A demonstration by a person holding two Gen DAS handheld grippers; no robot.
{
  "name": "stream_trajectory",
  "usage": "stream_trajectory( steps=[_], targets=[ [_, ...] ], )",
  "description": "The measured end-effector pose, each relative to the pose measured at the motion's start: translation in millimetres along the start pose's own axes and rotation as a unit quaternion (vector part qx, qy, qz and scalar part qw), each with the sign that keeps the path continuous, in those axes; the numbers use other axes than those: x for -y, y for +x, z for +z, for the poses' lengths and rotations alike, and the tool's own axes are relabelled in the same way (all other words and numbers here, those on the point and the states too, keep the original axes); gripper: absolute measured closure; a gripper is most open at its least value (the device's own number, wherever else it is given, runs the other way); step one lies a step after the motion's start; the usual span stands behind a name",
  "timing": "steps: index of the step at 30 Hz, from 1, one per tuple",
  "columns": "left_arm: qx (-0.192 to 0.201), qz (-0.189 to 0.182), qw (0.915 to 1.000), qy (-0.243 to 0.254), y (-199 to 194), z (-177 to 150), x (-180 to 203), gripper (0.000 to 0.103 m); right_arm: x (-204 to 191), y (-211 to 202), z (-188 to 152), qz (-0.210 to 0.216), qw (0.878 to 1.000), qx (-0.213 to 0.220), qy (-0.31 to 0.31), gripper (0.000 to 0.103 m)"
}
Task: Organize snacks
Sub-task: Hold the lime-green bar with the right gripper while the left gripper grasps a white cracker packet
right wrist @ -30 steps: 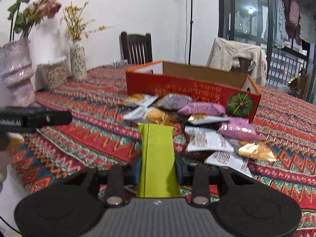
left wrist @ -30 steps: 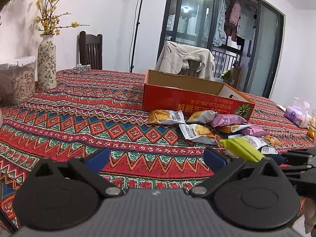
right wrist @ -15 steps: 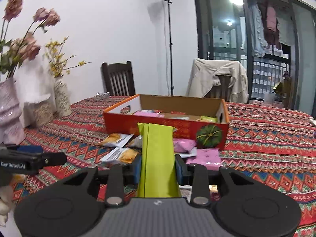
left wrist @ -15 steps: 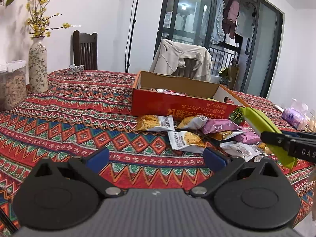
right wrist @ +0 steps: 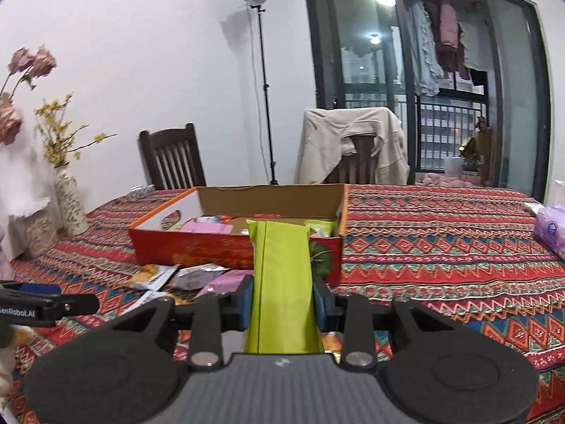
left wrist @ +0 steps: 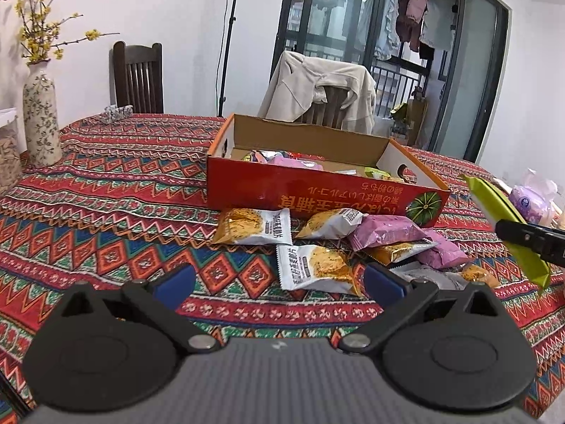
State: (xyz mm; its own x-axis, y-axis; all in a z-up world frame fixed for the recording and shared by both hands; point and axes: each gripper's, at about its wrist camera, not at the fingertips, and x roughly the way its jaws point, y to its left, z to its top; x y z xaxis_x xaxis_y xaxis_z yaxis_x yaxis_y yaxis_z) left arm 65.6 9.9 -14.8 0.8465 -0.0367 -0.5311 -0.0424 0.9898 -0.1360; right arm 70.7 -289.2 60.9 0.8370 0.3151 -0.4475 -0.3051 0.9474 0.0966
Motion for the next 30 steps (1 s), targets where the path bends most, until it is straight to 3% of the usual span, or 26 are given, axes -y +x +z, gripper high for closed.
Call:
stream_trajectory(
  steps=[19, 26, 30],
  targets=[
    [-0.075, 0.005, 0.997, 0.015, 72, 11, 35, 0.0, 46, 29, -5, -0.025, 0.999, -0.009, 0.029, 0.07],
    [-0.114, 0.031, 0.9926, 0.029, 99, 10, 45, 0.0, 52, 37, -7, -0.029, 0.999, -0.013, 0.033, 0.07],
    [-0.113, 0.052, 0.9911, 0.047, 105, 7, 51, 0.0, 56, 40, -9, -0.028, 0.999, -0.014, 0.038, 0.07]
  ],
)
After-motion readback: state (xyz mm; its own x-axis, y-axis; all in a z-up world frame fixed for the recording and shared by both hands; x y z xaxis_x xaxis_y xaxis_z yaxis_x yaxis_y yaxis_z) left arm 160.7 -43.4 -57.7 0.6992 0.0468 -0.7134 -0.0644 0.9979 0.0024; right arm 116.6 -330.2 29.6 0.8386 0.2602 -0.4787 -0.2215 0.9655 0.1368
